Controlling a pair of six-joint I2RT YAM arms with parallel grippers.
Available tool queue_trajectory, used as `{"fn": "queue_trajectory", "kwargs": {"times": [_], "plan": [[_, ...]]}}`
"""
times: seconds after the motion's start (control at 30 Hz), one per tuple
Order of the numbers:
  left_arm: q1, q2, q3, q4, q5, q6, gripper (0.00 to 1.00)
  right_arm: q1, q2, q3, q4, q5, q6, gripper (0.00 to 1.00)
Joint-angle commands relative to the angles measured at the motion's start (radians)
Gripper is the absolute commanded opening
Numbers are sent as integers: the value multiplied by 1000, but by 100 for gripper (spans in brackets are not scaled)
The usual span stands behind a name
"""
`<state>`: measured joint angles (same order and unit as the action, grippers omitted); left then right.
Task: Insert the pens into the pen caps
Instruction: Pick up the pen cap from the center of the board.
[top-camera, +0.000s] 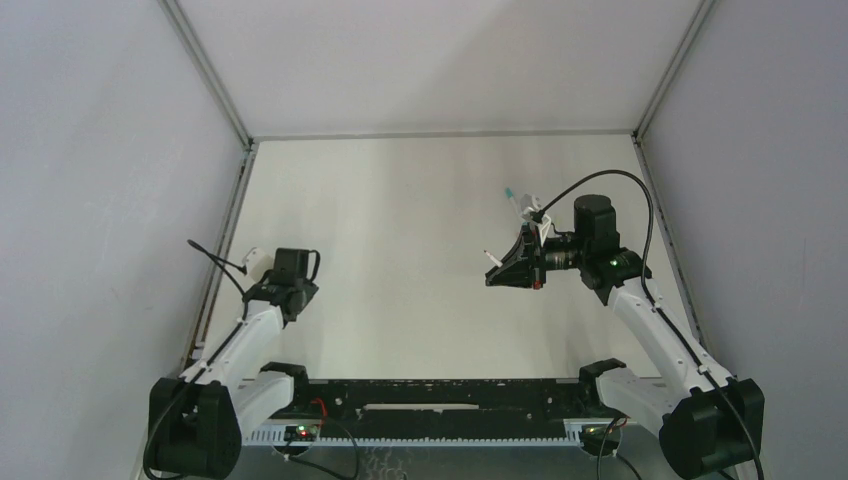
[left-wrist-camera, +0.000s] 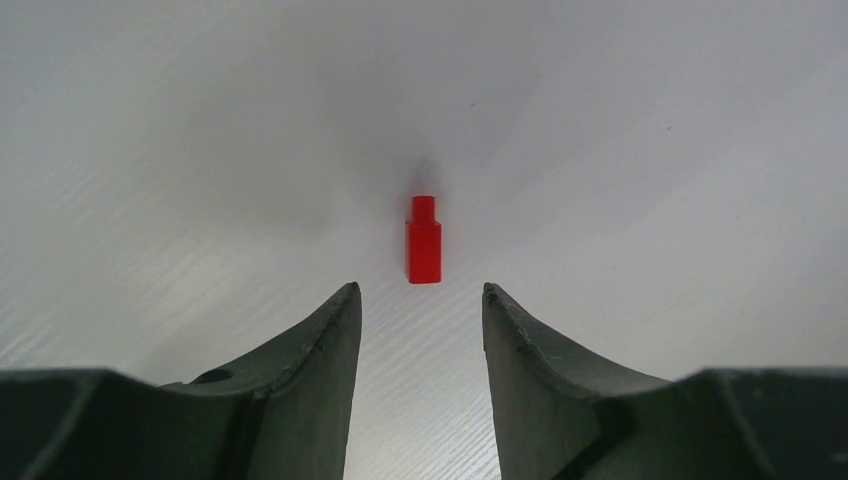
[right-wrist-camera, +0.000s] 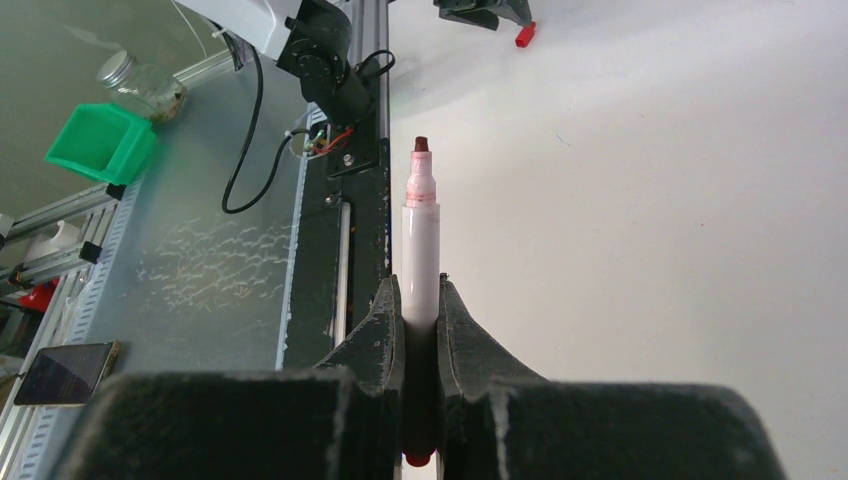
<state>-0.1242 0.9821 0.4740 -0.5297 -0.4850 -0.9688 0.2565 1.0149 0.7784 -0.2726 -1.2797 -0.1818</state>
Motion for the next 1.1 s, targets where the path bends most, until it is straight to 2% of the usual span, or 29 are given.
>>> {"fn": "queue_trajectory", "kwargs": {"times": [0.0,0.27,0.77,1.07], "plan": [[12,42,62,47,40,15,52,1,-11,38,2,-3,-22,0],[14,161,123,4,28,18,49,1,-16,38,3,-4,-21,0],[23,266,155,8,23,5,43,-8,-30,38,6,-13,-13,0],[27,299,155,10,5,-8,36,-13,-33,38,7,-16,-9,0]]}}
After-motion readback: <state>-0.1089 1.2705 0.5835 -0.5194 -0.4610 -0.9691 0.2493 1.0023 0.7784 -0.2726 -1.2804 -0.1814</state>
